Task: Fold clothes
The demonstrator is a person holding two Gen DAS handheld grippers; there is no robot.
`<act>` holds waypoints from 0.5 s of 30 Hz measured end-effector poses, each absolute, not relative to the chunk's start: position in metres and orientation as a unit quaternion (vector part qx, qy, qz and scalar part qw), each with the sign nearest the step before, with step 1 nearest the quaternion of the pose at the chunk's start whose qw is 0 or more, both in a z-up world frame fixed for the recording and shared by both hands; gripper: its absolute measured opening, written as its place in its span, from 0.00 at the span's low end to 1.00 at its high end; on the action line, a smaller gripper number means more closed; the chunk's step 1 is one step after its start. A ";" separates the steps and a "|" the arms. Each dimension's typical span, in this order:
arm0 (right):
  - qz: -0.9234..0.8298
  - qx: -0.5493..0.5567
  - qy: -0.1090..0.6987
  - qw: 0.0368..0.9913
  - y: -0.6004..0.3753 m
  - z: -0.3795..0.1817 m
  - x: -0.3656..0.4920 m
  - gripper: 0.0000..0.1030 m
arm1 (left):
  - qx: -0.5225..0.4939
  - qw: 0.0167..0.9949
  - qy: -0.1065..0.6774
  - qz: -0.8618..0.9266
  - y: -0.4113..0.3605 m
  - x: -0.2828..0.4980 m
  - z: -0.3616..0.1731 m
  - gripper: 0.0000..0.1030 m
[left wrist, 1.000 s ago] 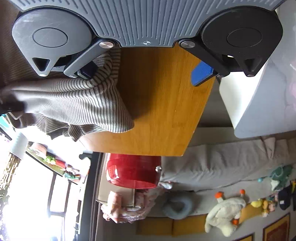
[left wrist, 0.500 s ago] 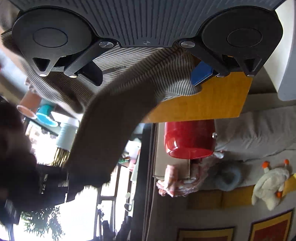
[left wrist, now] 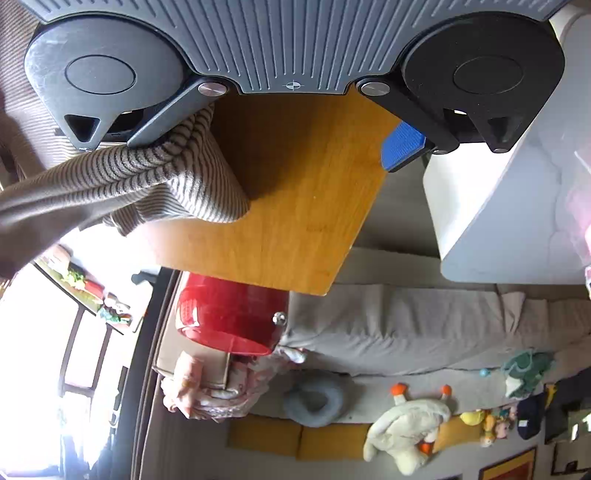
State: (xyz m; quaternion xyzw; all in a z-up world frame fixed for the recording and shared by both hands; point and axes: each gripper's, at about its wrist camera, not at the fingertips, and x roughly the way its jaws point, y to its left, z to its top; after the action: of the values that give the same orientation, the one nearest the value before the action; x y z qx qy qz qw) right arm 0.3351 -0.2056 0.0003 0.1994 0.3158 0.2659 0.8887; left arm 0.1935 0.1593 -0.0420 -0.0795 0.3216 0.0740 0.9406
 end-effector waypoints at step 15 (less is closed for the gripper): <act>0.205 0.048 0.351 0.912 -0.187 -0.052 0.320 0.06 | -0.100 0.947 0.292 -0.092 0.149 0.147 -0.002 1.00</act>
State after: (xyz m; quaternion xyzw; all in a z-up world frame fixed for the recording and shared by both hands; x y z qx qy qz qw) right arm 0.3199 -0.1866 -0.0521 0.0483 0.3510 0.2046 0.9125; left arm 0.1470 0.1491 -0.0018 -0.0999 0.2923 -0.0920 0.9466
